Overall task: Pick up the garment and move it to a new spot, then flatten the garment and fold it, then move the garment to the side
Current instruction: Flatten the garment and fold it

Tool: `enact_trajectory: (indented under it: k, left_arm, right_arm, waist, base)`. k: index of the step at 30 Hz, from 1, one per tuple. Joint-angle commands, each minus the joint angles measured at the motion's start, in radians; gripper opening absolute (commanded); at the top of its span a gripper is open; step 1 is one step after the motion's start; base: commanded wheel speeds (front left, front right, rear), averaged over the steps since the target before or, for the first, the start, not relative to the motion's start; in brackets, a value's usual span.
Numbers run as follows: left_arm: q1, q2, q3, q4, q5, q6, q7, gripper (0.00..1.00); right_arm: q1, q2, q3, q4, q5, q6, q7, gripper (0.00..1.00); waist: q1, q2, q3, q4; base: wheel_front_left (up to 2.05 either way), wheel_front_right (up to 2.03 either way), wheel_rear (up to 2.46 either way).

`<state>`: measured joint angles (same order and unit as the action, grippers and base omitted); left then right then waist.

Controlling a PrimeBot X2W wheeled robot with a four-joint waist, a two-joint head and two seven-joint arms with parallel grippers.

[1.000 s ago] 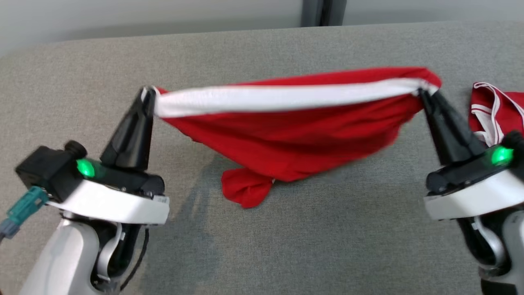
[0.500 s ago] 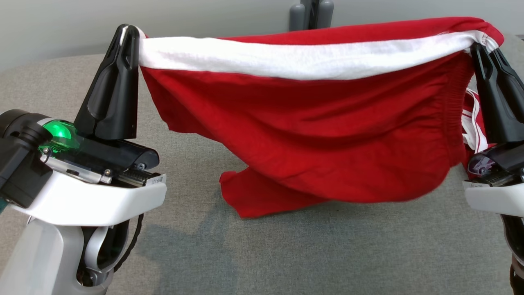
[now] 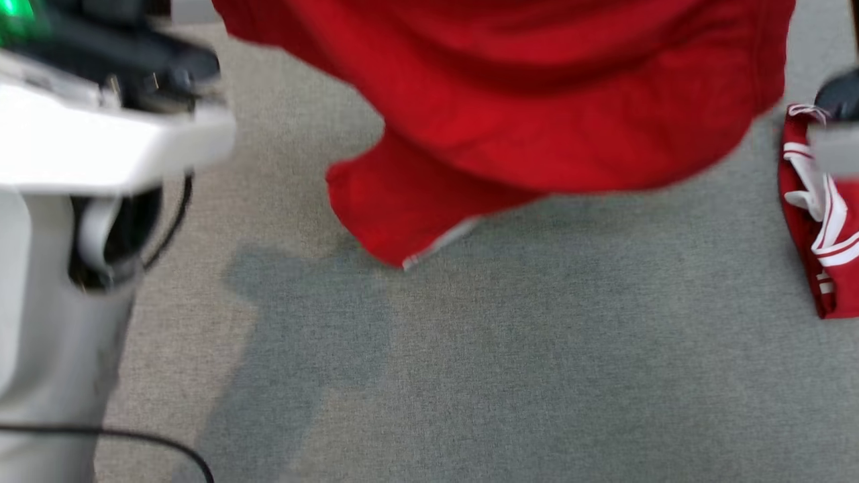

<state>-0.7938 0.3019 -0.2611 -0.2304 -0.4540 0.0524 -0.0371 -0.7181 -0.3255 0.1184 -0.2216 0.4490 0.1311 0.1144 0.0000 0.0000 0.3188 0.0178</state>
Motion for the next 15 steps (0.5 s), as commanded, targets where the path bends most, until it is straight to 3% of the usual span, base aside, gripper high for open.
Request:
enact_trajectory:
  k: [1, 6, 15]
  left_arm:
    - [-0.057, -0.005, 0.002, 0.034, -0.004, -0.011, -0.006, 0.0]
    - [-0.274, -0.024, -0.001, 0.266, 0.005, -0.064, -0.053, 0.0]
    - [-0.543, -0.073, -0.01, 0.734, 0.012, -0.127, -0.18, 0.0]
  right_arm:
    - [-0.053, 0.002, 0.014, 0.031, 0.027, -0.001, -0.009, 0.0]
    - [-0.295, -0.006, 0.099, 0.254, 0.051, -0.001, -0.057, 0.0]
    - [-0.604, 0.066, 0.238, 0.693, 0.126, 0.0, -0.269, 0.0]
  waist:
    - [0.0, 0.0, 0.037, 0.004]
    - [0.0, 0.0, 0.094, 0.006]
    - [0.0, 0.0, 0.11, 0.009]
  base:
    - [0.0, 0.0, 0.0]
    - [0.0, 0.0, 0.0]
    - [0.0, 0.0, 0.0]
